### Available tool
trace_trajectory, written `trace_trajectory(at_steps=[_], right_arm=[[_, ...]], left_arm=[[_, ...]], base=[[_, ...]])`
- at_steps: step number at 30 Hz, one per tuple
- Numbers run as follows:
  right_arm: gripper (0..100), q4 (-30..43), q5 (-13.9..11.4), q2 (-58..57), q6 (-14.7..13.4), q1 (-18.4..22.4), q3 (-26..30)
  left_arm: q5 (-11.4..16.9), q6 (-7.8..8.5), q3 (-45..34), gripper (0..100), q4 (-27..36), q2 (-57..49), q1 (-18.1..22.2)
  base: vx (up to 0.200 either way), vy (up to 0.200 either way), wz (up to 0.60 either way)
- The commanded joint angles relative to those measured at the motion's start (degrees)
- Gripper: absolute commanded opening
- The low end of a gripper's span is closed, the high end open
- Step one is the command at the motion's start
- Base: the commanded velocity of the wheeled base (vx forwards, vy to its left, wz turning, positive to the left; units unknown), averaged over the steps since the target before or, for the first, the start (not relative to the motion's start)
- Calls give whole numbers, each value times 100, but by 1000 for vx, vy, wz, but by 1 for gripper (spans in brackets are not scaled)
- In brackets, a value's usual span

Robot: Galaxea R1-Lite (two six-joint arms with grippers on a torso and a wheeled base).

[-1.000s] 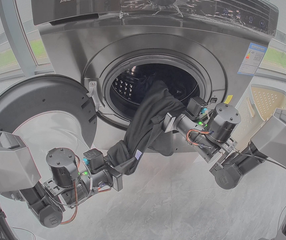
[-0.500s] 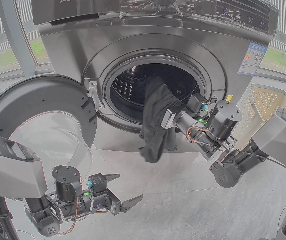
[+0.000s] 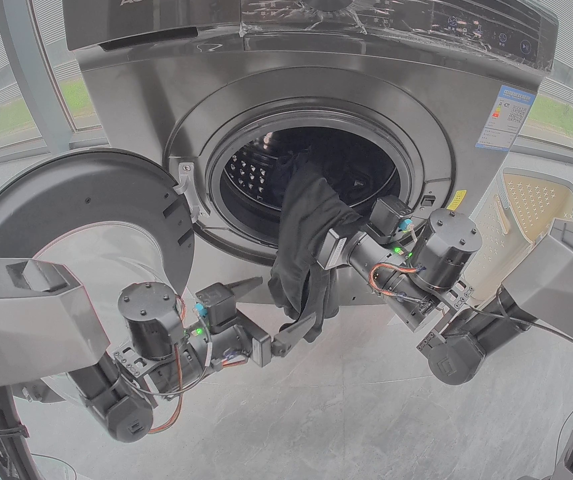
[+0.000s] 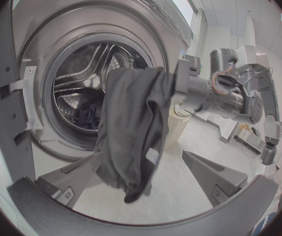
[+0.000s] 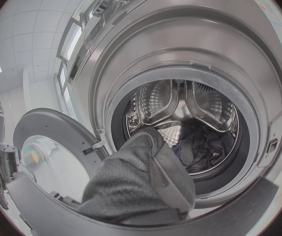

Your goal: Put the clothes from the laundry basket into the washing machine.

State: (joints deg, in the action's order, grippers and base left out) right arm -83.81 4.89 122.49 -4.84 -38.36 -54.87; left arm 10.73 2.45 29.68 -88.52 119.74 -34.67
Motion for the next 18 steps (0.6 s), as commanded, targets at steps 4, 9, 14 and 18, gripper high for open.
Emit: trace_trajectory(at_steps=[4, 9, 14, 18], right_arm=[[0, 23, 3, -24, 9, -189, 47], [0, 23, 12, -24, 1, -321, 64], [0, 23, 47, -85, -8, -418, 82], [0, 31, 47, -103, -8, -488, 91]], left_arm=[[-62, -8, 1136, 100, 1, 894, 4], [-238, 63, 1883, 100, 45, 1324, 48], [-361, 63, 2270, 100, 142, 1482, 154], [-422, 63, 2446, 100, 177, 1588, 180]], base=[[0, 0, 0], [0, 0, 0], [0, 0, 0], [0, 0, 0]])
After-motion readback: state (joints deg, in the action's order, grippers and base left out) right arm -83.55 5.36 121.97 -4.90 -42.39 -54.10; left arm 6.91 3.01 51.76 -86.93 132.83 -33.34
